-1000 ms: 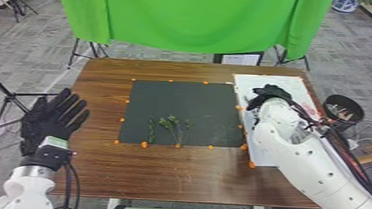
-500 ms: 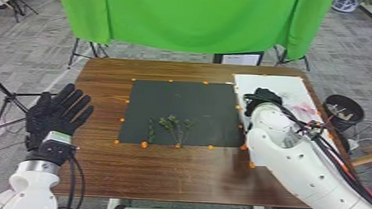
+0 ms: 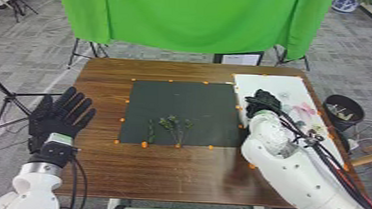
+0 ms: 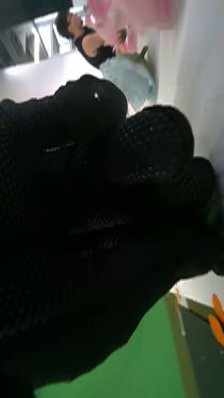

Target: Arrange flowers

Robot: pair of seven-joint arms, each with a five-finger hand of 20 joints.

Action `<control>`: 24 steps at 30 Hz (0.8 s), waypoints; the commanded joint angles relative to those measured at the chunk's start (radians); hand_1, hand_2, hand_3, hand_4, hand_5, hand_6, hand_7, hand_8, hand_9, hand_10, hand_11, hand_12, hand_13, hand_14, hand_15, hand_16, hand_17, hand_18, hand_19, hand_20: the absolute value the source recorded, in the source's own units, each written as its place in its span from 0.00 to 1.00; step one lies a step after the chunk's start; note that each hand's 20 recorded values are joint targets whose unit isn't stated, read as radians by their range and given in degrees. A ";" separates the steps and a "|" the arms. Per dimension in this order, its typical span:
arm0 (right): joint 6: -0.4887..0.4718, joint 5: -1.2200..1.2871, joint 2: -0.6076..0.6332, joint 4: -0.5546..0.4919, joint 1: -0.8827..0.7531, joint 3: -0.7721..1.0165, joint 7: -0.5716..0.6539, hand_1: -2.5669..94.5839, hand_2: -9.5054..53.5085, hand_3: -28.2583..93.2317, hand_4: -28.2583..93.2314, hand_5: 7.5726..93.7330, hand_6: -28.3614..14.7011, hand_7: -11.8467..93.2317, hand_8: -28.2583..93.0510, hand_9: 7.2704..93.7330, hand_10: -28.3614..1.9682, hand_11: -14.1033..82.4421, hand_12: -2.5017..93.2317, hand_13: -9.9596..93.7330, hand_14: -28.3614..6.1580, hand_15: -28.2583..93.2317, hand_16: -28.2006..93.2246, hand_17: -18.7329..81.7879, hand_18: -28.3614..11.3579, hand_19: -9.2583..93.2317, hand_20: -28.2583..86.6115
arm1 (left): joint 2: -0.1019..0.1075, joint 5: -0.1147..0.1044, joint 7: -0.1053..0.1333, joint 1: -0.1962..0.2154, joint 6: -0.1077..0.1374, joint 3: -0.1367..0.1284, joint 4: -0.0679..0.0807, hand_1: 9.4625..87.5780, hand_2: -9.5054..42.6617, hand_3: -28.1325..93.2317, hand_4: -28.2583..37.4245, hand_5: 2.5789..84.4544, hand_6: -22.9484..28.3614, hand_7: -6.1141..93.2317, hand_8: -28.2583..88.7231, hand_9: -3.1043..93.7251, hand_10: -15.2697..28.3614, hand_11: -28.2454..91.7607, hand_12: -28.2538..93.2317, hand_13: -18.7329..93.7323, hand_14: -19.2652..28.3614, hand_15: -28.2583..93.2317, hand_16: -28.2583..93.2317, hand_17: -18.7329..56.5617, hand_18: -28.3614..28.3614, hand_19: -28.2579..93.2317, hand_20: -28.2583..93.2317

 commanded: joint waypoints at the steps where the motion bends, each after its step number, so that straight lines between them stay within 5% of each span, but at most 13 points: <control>1: 0.118 -0.063 0.073 -0.174 -0.084 0.037 0.009 0.56 0.00 0.88 0.11 0.86 0.58 0.42 0.42 0.98 0.57 0.25 0.45 0.96 0.73 0.59 0.59 0.72 0.10 1.00 0.57 | -0.013 -0.008 -0.004 0.031 -0.012 -0.006 -0.001 0.21 0.48 0.83 0.00 0.55 0.63 0.20 0.18 0.45 0.71 0.40 0.34 0.42 0.76 0.55 0.18 0.16 0.79 0.56 0.34; 12: 0.069 -0.023 0.009 -0.384 -0.215 0.041 0.043 0.55 0.00 0.88 0.12 0.86 0.58 0.43 0.42 0.98 0.54 0.26 0.45 0.95 0.69 0.59 0.59 0.72 0.08 1.00 0.57 | -0.013 -0.012 -0.018 0.053 -0.010 -0.026 -0.005 0.21 0.48 0.83 0.00 0.55 0.63 0.20 0.18 0.45 0.72 0.40 0.34 0.42 0.75 0.55 0.18 0.16 0.79 0.56 0.34; 24: 0.173 -0.100 -0.100 -0.308 -0.232 -0.079 0.055 0.55 0.00 0.88 0.12 0.81 0.59 0.50 0.40 0.95 0.55 0.30 0.50 0.93 0.59 0.67 0.53 0.71 0.08 1.00 0.58 | -0.020 -0.009 -0.027 0.041 -0.002 -0.008 -0.002 0.21 0.48 0.83 0.00 0.55 0.63 0.20 0.18 0.45 0.72 0.40 0.34 0.42 0.76 0.55 0.18 0.16 0.79 0.56 0.34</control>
